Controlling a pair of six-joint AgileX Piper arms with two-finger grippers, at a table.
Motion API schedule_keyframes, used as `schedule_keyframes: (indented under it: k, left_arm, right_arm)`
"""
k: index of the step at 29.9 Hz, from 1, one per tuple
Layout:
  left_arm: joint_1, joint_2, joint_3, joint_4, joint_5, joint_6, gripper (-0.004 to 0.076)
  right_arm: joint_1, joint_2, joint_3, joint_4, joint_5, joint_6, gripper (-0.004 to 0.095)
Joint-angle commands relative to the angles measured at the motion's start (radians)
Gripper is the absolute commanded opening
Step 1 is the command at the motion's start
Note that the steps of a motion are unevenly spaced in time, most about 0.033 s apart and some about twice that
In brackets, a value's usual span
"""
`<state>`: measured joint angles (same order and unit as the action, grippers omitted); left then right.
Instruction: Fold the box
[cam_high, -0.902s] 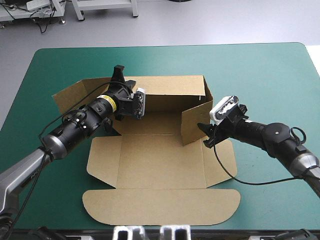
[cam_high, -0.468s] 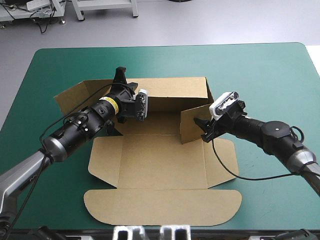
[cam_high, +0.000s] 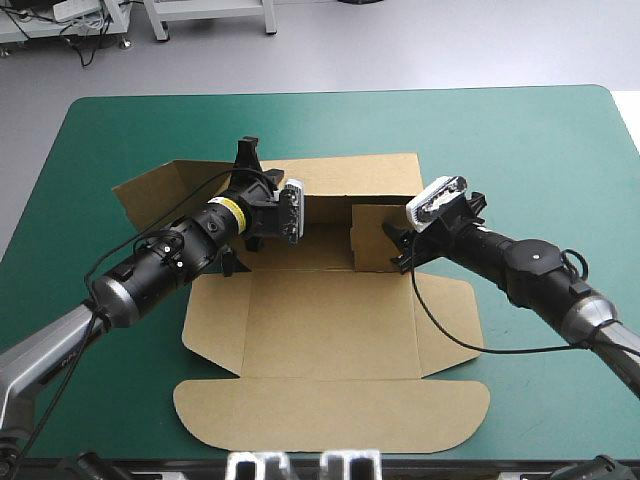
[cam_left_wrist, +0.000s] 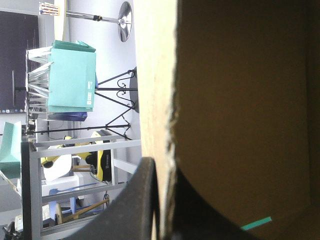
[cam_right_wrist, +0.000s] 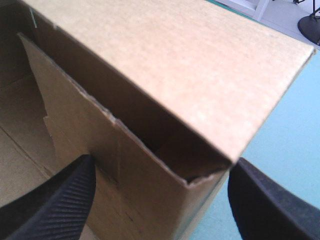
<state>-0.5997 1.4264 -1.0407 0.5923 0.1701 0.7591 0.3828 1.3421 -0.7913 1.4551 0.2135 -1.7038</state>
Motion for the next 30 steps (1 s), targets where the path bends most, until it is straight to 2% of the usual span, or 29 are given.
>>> schedule_keyframes:
  k: [1,6,9,11,14,16,18,22,25,27,30]
  left_arm:
    - [-0.034,-0.003,-0.004,-0.05,0.005,-0.045,-0.0009]
    - [-0.033,-0.003,-0.022,-0.047,0.075,-0.158,-0.0009]
    - [-0.033,-0.003,-0.022,-0.049,0.083,-0.171,-0.0009]
    - [-0.033,-0.003,-0.022,-0.051,0.089,-0.171,-0.0009]
    - [-0.035,-0.004,-0.022,-0.058,0.106,-0.171,-0.0005]
    - [-0.045,-0.006,-0.022,-0.067,0.119,-0.171,0.002]
    - [-0.063,-0.008,-0.022,-0.088,0.116,-0.171,0.0079]
    - [-0.107,-0.009,-0.022,-0.094,0.114,-0.169,0.0242]
    - [-0.13,-0.015,-0.022,-0.108,0.114,-0.171,0.0391]
    - [-0.136,-0.025,-0.022,-0.144,0.11,-0.171,0.0435]
    - [-0.136,-0.051,-0.022,-0.223,0.086,-0.171,0.0442]
  right_arm:
    - [0.023,-0.003,-0.041,0.026,-0.031,0.043,0.0657]
    - [0.041,0.031,-0.041,0.024,-0.111,0.082,0.0554]
    - [0.041,0.036,-0.041,0.024,-0.113,0.121,0.0474]
    - [0.041,0.036,-0.041,0.024,-0.097,0.121,0.039]
    - [0.041,0.036,-0.041,0.019,-0.076,0.104,0.0208]
    - [0.041,0.036,-0.041,0.017,-0.073,0.095,0.0091]
    - [0.041,0.036,-0.043,0.015,-0.076,0.083,0.0003]
    - [0.041,0.036,-0.064,0.02,-0.09,0.087,-0.0018]
    - [0.041,0.036,-0.088,0.019,-0.145,0.091,-0.0018]
    - [0.041,0.038,-0.102,0.021,-0.192,0.091,-0.0019]
    - [0.04,0.04,-0.117,0.029,-0.265,0.091,-0.0018]
